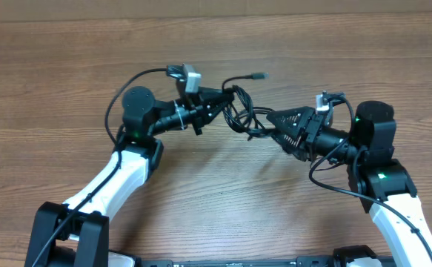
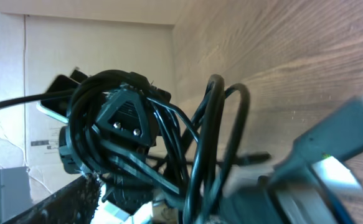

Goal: Untangle cables

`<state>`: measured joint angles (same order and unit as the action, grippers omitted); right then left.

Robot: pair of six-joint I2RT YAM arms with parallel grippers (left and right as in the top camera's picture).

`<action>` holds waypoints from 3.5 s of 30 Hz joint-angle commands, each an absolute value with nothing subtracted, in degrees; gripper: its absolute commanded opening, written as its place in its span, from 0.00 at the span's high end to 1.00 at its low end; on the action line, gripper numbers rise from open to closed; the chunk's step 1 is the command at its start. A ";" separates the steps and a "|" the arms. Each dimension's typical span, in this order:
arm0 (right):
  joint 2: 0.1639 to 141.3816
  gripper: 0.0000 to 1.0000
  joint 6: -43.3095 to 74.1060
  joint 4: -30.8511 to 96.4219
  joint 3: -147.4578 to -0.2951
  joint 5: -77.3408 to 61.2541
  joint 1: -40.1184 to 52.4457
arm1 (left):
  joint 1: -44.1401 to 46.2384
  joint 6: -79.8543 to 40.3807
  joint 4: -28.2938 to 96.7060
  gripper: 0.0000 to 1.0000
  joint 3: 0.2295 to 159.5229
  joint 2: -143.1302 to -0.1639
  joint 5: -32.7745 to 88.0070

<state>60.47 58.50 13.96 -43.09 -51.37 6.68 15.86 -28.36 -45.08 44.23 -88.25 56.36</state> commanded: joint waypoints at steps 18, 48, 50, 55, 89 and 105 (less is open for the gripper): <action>59.64 0.89 54.96 17.26 -44.21 -45.84 7.22 | 17.69 -28.38 -33.30 0.07 44.88 -87.85 56.97; 59.64 0.88 55.46 14.74 -44.21 -52.18 7.22 | 24.05 -4.49 -26.13 0.00 44.77 -87.85 77.78; 59.64 0.88 55.44 14.61 -44.21 -52.18 7.22 | 25.54 -4.54 -25.17 0.00 44.77 -87.85 74.43; 59.64 0.85 55.42 14.63 -44.21 -52.18 7.22 | 30.81 -4.45 -25.06 0.00 44.77 -87.85 65.93; 59.64 0.36 52.05 15.51 -44.21 -51.53 7.22 | 24.64 -7.99 -23.62 0.96 44.77 -87.85 68.40; 59.66 0.62 41.65 15.55 -44.21 -51.07 7.22 | 27.07 -11.60 -24.10 0.96 44.77 -87.85 62.39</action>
<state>60.47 44.51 15.86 -43.09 -51.20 7.20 26.70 -9.78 -23.55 44.36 -88.18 63.22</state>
